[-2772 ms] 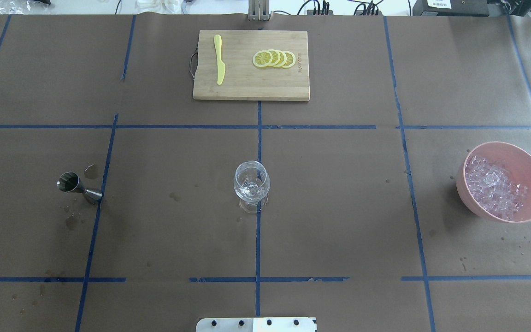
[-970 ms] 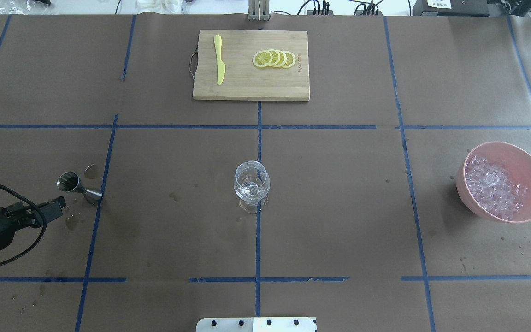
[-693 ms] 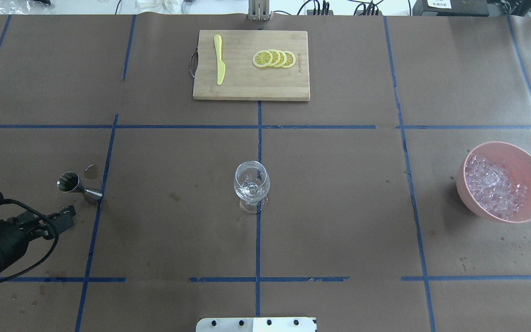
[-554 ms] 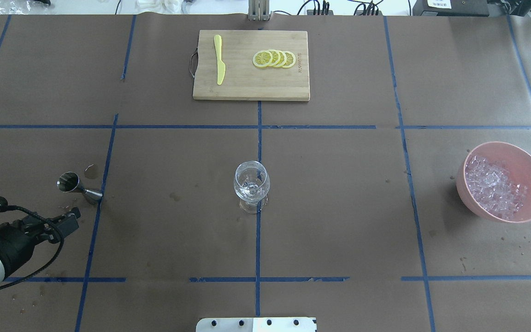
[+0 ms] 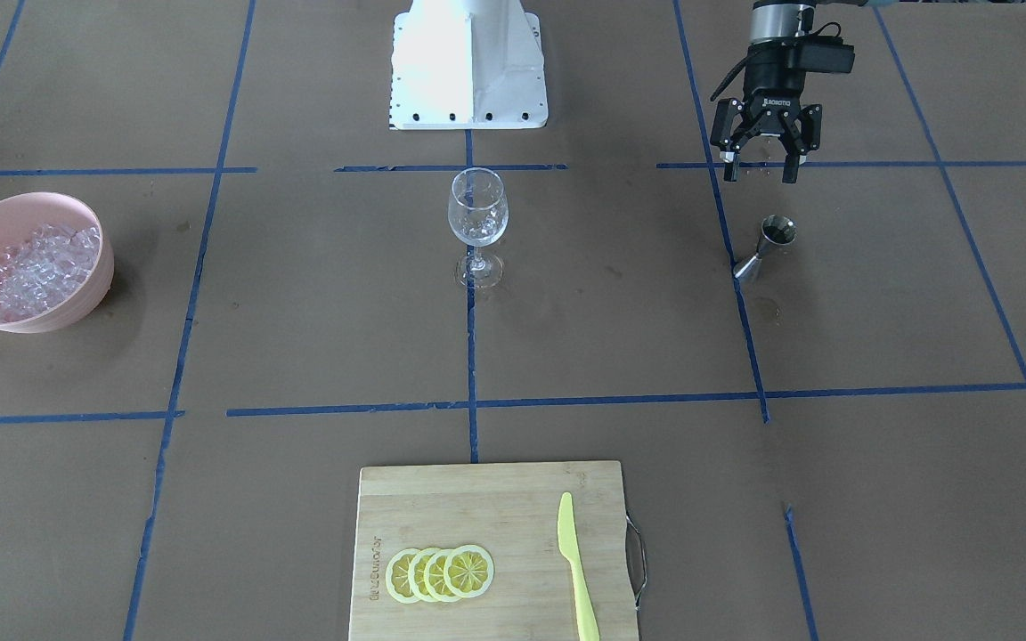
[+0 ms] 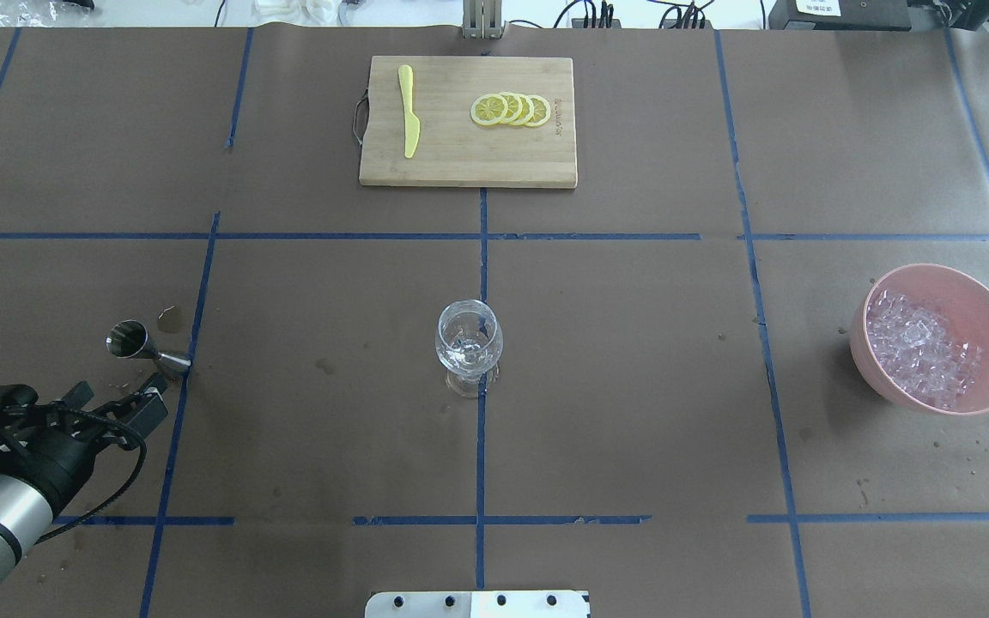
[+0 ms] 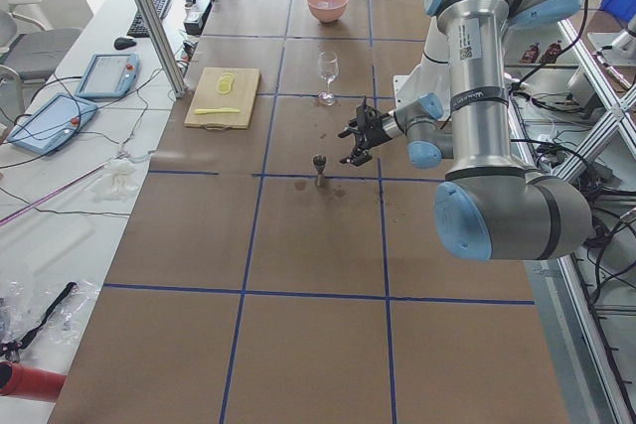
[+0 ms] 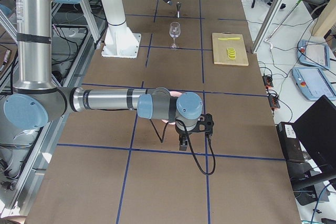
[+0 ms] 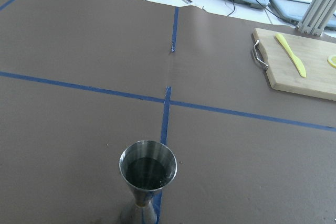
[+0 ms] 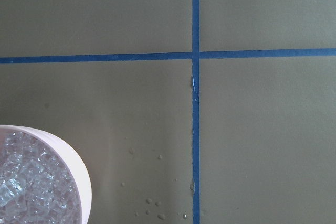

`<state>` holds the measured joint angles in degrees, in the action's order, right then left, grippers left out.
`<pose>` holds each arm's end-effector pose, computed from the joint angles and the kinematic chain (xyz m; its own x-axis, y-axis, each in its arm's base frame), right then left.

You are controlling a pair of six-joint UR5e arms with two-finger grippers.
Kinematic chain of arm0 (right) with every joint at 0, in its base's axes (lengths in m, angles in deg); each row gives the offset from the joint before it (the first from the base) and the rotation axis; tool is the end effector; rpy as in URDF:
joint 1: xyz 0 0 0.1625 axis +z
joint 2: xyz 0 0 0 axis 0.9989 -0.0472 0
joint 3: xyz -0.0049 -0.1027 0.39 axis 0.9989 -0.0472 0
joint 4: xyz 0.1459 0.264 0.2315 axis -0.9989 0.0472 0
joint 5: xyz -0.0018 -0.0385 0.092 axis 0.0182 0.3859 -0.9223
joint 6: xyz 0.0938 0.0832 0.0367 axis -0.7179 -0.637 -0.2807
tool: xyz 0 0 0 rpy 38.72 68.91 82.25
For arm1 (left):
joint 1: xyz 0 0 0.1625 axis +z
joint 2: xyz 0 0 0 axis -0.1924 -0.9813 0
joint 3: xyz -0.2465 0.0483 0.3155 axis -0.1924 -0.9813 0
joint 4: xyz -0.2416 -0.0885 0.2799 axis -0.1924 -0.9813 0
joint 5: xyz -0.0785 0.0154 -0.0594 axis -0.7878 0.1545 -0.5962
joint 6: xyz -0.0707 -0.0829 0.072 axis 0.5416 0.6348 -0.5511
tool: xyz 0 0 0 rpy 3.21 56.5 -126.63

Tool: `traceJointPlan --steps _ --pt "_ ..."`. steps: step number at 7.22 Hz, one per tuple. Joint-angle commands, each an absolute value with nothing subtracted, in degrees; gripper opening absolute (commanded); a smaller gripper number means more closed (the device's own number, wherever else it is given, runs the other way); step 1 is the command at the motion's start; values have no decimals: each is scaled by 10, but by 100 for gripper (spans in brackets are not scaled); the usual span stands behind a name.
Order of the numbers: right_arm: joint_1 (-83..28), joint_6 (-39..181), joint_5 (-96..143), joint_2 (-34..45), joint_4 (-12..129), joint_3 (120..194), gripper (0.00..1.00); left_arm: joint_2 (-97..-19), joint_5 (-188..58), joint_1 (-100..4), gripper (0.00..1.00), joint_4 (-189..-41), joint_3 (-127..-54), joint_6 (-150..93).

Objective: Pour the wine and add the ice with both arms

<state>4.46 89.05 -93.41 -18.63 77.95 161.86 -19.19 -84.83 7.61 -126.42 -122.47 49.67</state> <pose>0.0462 -0.4238 0.6288 0.6420 0.0194 0.7664 -0.0134 0.9998 -0.0141 0.3277 -0.2516 0.4359 0.5862 -0.0721 -0.8069 0.6587 0.6224 0.4229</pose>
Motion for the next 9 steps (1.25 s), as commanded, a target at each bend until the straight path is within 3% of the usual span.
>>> traceJointPlan --steps 1,3,5,9 --pt "45 892 -934 -186 780 1619 100 -195 -830 78 100 -1264 -1185 520" --pt "45 893 -934 -186 779 1619 100 -201 -784 93 100 -1263 -1163 542" --pt "45 893 -933 -186 779 1619 100 -283 -728 101 100 -1263 -1090 542" --pt "45 893 -932 -186 779 1619 100 -289 -684 99 97 -1265 -1073 543"
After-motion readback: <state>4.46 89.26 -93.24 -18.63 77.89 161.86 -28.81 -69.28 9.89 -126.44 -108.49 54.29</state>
